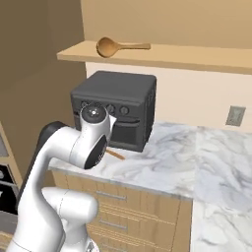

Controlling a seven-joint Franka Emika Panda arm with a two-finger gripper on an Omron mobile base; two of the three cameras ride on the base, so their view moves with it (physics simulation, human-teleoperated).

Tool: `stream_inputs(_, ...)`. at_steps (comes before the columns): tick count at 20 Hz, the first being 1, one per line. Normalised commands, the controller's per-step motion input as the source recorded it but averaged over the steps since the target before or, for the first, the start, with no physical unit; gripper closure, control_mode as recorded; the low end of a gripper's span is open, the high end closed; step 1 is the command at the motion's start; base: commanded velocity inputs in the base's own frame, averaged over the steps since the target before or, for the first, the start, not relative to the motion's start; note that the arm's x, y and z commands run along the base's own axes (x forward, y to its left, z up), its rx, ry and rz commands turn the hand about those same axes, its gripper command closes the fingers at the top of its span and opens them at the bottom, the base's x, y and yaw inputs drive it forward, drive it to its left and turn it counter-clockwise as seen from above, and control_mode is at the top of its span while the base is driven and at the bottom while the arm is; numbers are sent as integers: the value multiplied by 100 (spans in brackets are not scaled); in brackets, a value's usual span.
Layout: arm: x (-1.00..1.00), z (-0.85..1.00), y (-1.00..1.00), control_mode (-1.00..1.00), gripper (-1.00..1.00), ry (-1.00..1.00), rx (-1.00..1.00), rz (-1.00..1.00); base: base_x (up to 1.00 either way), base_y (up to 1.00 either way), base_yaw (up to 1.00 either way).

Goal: Organize the utensils by type. Pick up the wooden spoons from the counter and place them in the open cabinet. Then pick up the metallic utensils from the counter and place them in the open drawer.

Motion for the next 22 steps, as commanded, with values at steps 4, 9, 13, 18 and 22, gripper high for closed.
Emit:
stream_inputs(4,0,0,0,100,100,0,0,0,46,-44,27)
stream_inputs(9,0,0,0,100,100,0,0,0,44,-30,20)
stream_inputs(13,0,0,0,100,100,0,0,0,16,-9,4)
stream_inputs(18,0,0,0,100,100,0,0,0,0,0,0)
stream_inputs(22,0,0,0,100,100,0,0,0,0,0,0)
